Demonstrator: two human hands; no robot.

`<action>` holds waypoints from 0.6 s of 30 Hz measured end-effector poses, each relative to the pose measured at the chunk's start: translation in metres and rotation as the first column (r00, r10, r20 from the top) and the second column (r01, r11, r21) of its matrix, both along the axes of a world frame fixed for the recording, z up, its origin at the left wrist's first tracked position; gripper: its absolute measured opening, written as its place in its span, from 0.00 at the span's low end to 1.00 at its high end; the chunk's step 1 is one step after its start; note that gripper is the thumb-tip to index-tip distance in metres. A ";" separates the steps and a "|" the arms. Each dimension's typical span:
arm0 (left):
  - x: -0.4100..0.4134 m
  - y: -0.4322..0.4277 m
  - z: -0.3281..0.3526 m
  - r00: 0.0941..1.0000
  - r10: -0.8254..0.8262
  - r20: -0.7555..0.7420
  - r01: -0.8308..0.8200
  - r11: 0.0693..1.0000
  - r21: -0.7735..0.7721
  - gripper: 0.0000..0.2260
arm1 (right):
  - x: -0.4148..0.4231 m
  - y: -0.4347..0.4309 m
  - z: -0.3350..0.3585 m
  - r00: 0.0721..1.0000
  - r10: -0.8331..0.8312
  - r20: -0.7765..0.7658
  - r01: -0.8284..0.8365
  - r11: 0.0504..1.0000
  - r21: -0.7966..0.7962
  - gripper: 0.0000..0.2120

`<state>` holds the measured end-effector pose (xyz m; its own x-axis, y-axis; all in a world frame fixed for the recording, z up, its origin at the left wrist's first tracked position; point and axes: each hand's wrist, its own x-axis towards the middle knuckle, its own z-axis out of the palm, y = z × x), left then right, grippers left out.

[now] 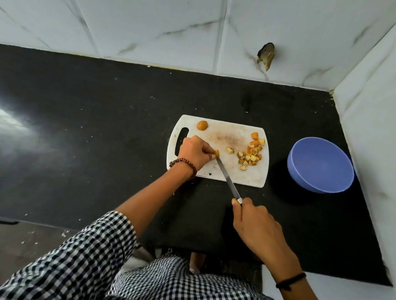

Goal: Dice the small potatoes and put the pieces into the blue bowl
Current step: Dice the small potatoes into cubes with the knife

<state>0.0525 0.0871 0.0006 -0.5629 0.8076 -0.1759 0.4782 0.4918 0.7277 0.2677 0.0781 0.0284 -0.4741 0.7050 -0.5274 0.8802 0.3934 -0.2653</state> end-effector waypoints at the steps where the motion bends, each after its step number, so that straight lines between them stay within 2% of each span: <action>1: -0.001 0.000 0.000 1.000 -0.012 0.001 0.012 1.000 -0.014 0.08 | 0.001 0.000 -0.001 1.000 -0.007 -0.004 0.007 1.000 -0.008 0.18; 4: -0.003 0.003 0.000 0.999 -0.036 -0.007 0.035 0.997 -0.070 0.12 | 0.005 -0.002 -0.002 0.997 -0.067 -0.044 0.066 0.997 -0.041 0.21; 7: -0.001 0.006 0.002 0.998 -0.055 -0.026 0.054 0.997 -0.057 0.16 | 0.010 -0.004 -0.001 0.986 -0.125 -0.108 0.119 0.991 -0.058 0.20; 12: -0.001 0.015 0.008 0.976 -0.183 -0.120 0.172 0.980 -0.097 0.11 | 0.009 -0.001 0.003 0.965 -0.203 -0.165 0.189 0.977 -0.096 0.20; 15: -0.001 0.018 0.009 0.989 -0.120 -0.086 0.110 0.988 -0.107 0.08 | 0.005 0.002 0.002 0.942 -0.245 -0.228 0.223 0.968 -0.119 0.21; 18: 0.001 0.016 0.008 0.998 0.030 0.056 -0.026 0.996 -0.085 0.05 | 0.000 0.003 0.000 0.905 -0.291 -0.311 0.255 0.955 -0.152 0.22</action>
